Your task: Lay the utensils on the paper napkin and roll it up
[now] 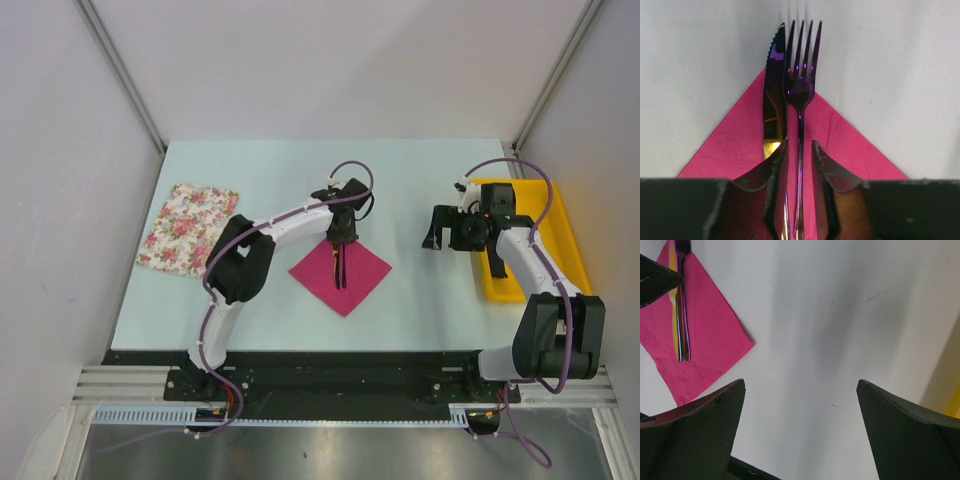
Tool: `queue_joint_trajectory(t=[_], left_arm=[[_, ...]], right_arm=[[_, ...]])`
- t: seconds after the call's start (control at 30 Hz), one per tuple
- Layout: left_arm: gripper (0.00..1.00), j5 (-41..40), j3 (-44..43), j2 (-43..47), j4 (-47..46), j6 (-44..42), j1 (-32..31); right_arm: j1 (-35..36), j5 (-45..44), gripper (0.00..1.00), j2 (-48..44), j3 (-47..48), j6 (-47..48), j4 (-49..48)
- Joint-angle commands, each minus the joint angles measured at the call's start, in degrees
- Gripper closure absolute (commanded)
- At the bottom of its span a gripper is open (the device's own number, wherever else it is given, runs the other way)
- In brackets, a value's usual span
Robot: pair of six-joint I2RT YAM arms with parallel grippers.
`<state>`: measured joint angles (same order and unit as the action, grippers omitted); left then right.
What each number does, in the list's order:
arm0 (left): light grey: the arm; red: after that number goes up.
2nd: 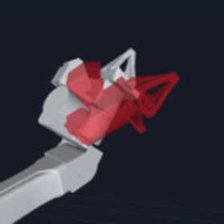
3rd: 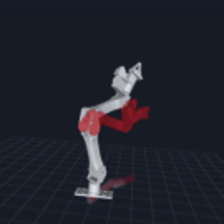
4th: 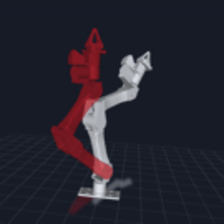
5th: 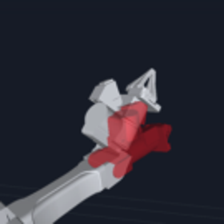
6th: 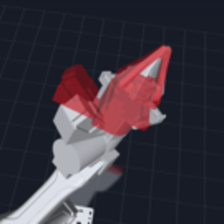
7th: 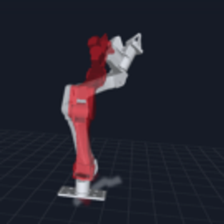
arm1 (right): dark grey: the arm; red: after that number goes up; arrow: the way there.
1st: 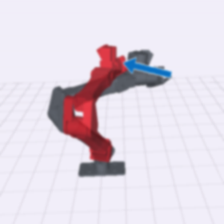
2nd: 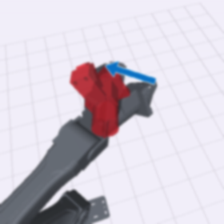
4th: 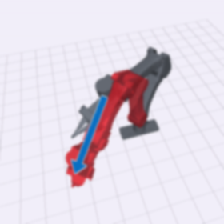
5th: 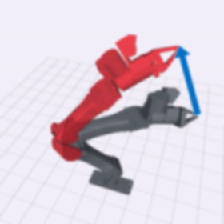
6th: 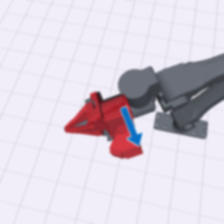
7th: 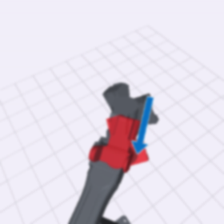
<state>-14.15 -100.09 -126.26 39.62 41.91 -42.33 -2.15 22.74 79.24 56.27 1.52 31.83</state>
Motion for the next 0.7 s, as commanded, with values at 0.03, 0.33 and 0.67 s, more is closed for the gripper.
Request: queue_joint_trajectory(t=[0.03, 0.33, 0.67], left_arm=[[0.66, 1.58, -4.75, 5.75, -1.38, -4.02, 0.31], [0.06, 16.58, 24.47, 36.4, -26.15, -34.14, 0.67], [0.13, 43.77, 61.56, 62.44, -36.62, -72.37, -1.52]], right_arm=[[-0.13, 2.65, 0.0, -0.31, 1.82, 0.07, -1.51], [1.98, 10.38, 0.0, -1.63, 0.68, -1.26, -5.55], [11.9, 16.98, 0.0, 4.06, -0.2, -8.28, -12.05]])
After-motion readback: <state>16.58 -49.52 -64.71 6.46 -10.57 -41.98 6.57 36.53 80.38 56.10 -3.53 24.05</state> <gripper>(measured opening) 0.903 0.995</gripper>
